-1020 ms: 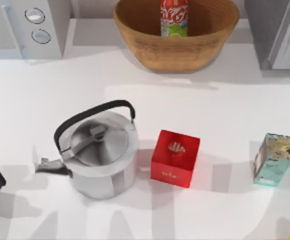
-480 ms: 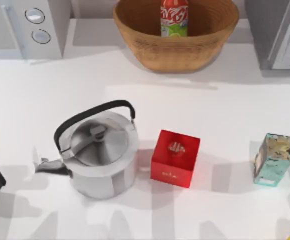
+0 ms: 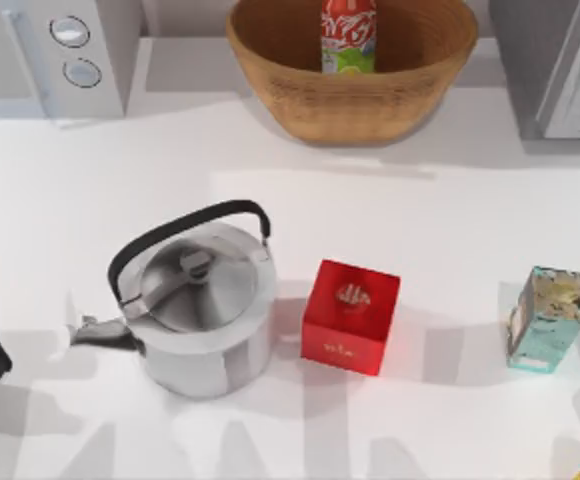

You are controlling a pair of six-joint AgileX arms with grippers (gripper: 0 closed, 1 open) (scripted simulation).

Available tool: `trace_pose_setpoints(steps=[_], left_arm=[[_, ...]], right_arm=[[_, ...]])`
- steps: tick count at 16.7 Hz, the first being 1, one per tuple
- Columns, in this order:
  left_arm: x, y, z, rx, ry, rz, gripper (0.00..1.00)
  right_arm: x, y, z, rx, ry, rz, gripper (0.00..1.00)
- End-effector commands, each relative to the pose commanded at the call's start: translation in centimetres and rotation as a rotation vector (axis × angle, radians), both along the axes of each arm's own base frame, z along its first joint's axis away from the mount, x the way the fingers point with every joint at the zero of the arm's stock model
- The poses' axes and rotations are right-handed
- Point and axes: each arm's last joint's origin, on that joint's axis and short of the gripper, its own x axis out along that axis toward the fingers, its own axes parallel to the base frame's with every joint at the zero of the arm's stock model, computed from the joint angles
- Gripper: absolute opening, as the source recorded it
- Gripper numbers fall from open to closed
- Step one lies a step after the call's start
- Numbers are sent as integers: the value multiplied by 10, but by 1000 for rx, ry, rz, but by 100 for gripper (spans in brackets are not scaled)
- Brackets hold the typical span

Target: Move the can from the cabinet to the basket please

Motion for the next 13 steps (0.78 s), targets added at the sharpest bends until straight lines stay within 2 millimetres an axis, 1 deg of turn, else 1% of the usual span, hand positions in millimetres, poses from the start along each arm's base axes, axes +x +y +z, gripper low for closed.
trace_pose_setpoints(steps=[3,5,6,8,10,11,13], left_arm=[[0,0,0,0,0,0,100],[0,0,0,0,0,0,100],[0,0,0,0,0,0,100],[0,0,0,0,0,0,100],[0,0,0,0,0,0,100],[0,0,0,0,0,0,100],[0,0,0,0,0,0,100]], right_arm=[[23,17,3,-4,-6,1,100],[46,39,4,-3,-9,0,100],[58,53,4,-2,-10,-1,100],[80,90,5,2,-9,0,100],[96,133,4,5,-8,0,100],[100,157,4,6,-6,0,100],[101,202,3,8,-4,0,100]])
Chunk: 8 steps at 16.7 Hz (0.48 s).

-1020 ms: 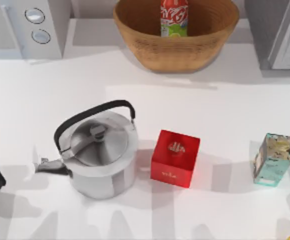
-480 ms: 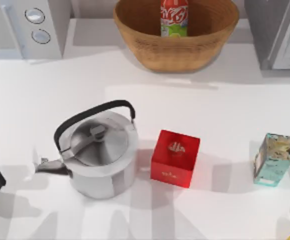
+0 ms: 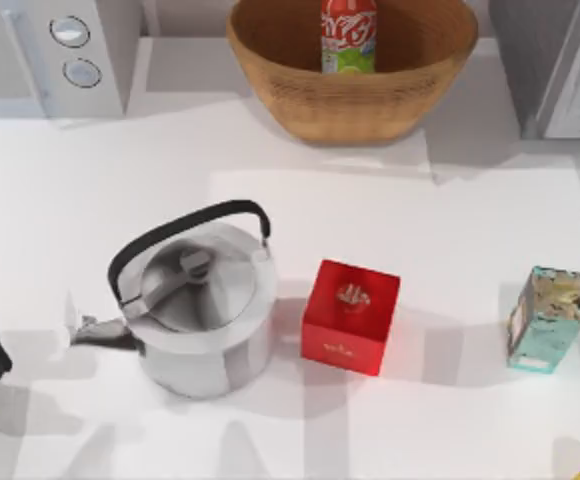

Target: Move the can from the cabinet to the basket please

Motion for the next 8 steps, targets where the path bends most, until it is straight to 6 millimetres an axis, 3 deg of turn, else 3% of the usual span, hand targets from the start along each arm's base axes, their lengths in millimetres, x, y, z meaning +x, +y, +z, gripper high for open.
trace_pose_setpoints(steps=[4,8], left_arm=[[0,0,0,0,0,0,100],[0,0,0,0,0,0,100]], right_arm=[[-18,66,-2,-1,4,0,100],[-33,92,-4,-4,7,-1,100]])
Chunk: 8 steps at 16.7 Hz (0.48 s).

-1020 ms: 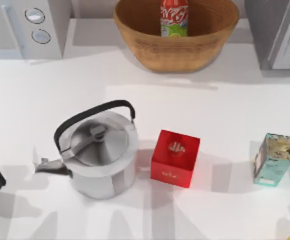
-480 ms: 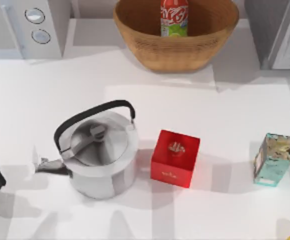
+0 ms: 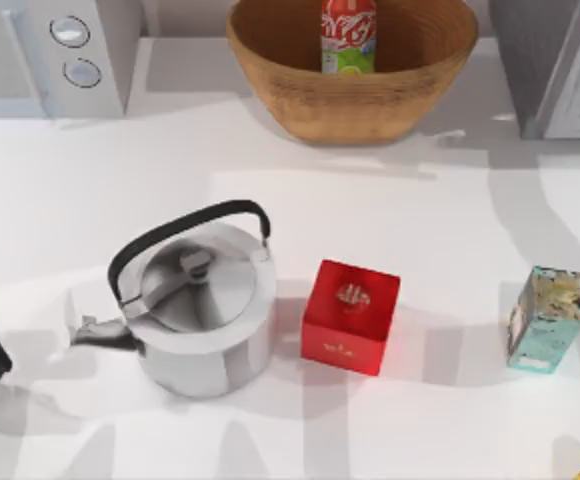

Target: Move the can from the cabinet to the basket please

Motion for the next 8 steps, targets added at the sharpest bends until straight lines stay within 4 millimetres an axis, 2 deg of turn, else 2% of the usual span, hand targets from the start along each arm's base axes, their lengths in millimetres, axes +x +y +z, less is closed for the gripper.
trace_pose_setpoints(steps=[4,5,8], left_arm=[[0,0,0,0,0,0,100],[0,0,0,0,0,0,100],[0,0,0,0,0,0,100]], right_arm=[[-1,1,0,0,0,0,100],[-9,-9,7,-3,-22,-44,100],[3,-9,7,-5,-22,-44,100]])
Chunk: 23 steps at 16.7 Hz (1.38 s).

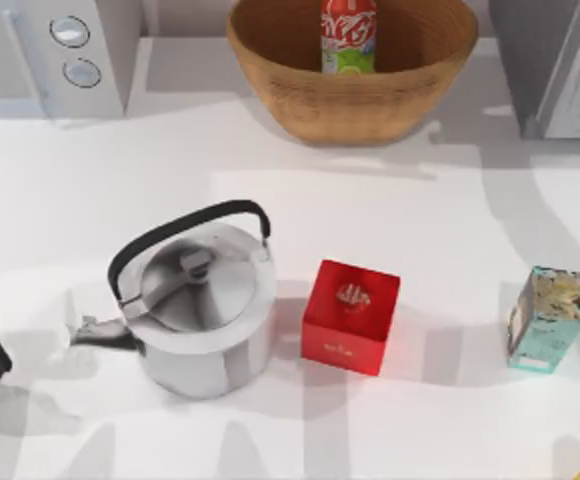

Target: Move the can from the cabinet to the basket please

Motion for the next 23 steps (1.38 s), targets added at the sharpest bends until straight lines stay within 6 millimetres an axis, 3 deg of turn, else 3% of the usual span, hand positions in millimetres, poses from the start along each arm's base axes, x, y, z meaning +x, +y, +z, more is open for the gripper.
trace_pose_setpoints(steps=[5,8,13,16,19,23], left_arm=[[0,0,0,0,0,0,100],[0,0,0,0,0,0,100],[0,0,0,0,0,0,100],[0,0,0,0,0,0,100],[0,0,0,0,0,0,100],[0,0,0,0,0,0,100]], right_arm=[[37,-1,-1,2,0,0,100],[39,-1,-1,2,0,0,100],[21,-7,-2,6,-16,11,100],[2,-19,-16,5,-17,17,100],[-24,-36,-46,1,-2,19,100],[-66,-58,-110,-2,20,21,100]])
